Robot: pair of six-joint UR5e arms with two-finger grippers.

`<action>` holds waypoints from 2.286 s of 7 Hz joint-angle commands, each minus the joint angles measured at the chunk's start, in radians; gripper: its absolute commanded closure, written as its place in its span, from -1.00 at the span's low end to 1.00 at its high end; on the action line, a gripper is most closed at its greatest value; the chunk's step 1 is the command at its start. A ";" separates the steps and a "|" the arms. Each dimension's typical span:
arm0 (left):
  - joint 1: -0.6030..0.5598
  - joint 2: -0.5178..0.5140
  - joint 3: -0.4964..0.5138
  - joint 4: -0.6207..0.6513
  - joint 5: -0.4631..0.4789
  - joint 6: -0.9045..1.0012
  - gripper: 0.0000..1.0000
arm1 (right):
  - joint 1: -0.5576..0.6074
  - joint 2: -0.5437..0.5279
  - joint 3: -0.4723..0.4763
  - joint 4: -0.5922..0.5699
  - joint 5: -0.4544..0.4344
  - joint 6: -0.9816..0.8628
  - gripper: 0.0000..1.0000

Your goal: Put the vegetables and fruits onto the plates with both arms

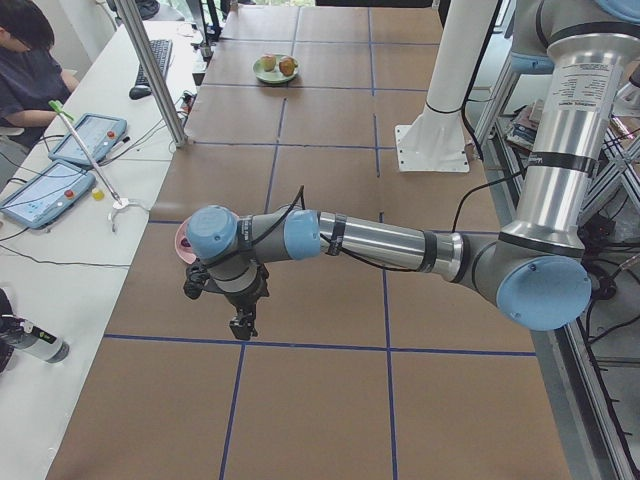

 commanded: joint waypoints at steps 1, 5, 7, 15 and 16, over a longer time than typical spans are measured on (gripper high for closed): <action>-0.001 0.051 -0.084 -0.019 -0.001 0.003 -1.00 | 0.000 -0.003 -0.001 0.000 -0.001 -0.005 -1.00; 0.000 0.077 -0.094 -0.016 0.010 -0.005 -1.00 | 0.000 -0.012 -0.001 0.000 -0.001 -0.003 -1.00; 0.005 0.080 -0.081 -0.014 0.013 -0.002 -1.00 | -0.002 -0.020 -0.001 0.001 -0.001 -0.005 -1.00; 0.006 0.079 -0.086 -0.014 0.013 -0.003 -1.00 | -0.012 -0.021 0.000 0.001 -0.001 -0.003 -1.00; 0.006 0.079 -0.089 -0.014 0.011 -0.003 -1.00 | -0.014 -0.020 0.000 0.001 -0.002 -0.003 -1.00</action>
